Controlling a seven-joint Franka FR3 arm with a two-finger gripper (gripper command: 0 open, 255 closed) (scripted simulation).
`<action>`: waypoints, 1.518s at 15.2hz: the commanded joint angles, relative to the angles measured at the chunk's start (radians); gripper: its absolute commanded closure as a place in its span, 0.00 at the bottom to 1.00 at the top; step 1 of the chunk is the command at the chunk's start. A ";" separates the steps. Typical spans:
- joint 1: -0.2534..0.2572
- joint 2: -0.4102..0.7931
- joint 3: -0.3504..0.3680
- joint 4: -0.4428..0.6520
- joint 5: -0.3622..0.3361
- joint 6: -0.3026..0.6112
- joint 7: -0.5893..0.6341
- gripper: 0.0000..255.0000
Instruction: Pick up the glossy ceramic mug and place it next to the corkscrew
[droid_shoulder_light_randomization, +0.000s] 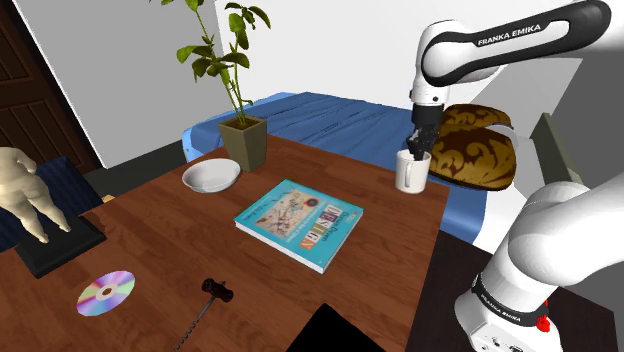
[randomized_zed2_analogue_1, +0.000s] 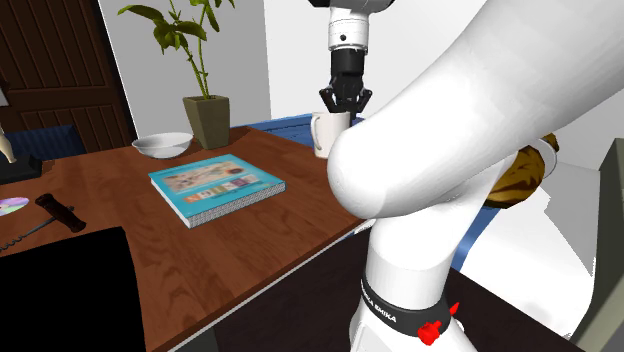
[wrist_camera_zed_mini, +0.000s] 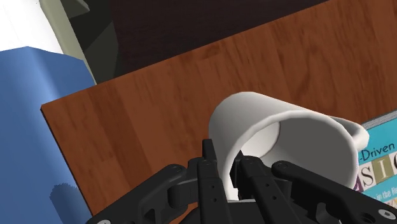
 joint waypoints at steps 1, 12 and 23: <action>0.001 -0.004 0.004 0.026 0.003 -0.031 0.000 1.00; 0.015 -0.027 0.041 0.138 0.029 -0.166 0.029 1.00; 0.128 -0.073 0.273 0.086 0.209 -0.151 0.297 1.00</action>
